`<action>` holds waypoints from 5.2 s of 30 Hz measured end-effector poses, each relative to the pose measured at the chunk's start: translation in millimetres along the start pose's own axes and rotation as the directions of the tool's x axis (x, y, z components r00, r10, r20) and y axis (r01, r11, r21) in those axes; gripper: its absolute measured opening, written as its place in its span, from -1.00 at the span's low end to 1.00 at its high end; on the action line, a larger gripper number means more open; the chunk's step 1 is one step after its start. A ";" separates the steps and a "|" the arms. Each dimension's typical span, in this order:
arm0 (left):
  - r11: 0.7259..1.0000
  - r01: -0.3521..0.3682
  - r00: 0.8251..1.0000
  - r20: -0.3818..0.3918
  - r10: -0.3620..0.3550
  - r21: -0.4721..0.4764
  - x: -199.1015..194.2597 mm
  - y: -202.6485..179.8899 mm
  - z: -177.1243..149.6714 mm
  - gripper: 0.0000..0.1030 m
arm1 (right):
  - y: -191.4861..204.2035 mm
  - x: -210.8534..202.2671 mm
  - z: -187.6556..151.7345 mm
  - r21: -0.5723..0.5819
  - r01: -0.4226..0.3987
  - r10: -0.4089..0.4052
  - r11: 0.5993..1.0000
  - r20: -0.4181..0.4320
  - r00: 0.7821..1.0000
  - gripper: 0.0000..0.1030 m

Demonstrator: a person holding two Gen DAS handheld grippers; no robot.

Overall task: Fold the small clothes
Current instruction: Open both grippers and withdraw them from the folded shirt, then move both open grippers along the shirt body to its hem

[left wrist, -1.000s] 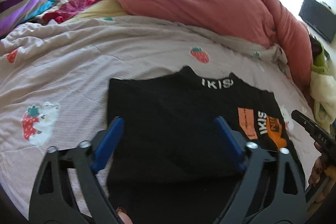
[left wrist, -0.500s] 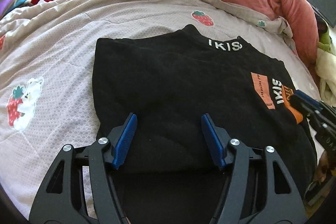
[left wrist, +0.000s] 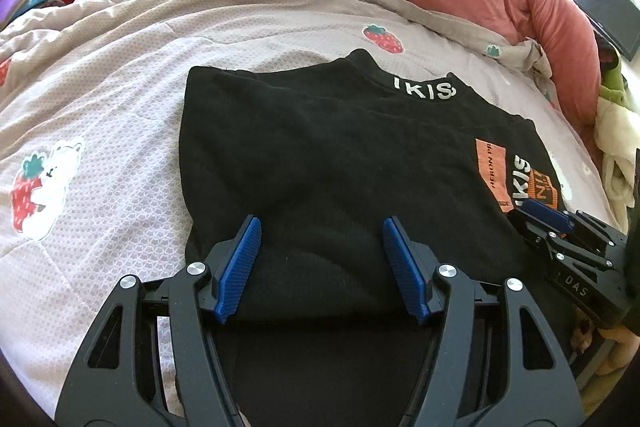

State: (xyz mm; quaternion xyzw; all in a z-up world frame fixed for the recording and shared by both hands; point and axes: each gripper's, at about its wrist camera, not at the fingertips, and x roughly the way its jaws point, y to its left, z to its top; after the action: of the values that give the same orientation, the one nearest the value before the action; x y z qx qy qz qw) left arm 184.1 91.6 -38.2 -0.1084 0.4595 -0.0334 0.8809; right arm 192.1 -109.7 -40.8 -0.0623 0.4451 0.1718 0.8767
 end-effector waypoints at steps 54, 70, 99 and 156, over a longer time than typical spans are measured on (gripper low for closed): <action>0.999 0.009 0.991 0.132 -0.003 -0.045 -66.1 10.4 -21.1 0.81 | -8.6 -69.8 -6.2 0.101 -0.065 0.052 0.993 0.125 0.991 0.76; 0.997 -0.036 0.982 0.180 0.049 -0.074 -88.6 18.4 -32.6 0.81 | -25.9 -92.2 -13.2 0.141 -0.047 0.024 0.989 0.160 0.987 0.82; 0.982 -0.064 0.981 0.171 0.094 -0.178 -154.0 45.1 -91.3 0.81 | -34.1 -138.0 -37.6 0.099 -0.058 0.036 0.993 0.213 0.976 0.82; 0.977 0.081 0.997 0.007 -0.081 -0.196 -134.0 23.1 -184.4 0.27 | -68.0 -144.9 -112.8 0.115 -0.066 0.054 0.991 0.103 0.993 0.82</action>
State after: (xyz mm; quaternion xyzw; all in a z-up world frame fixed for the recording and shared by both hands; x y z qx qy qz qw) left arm -44.6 105.7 -38.0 -0.2132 0.4560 -0.0238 0.8637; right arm 51.8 -238.3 5.1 0.0116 0.4118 0.1744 0.8943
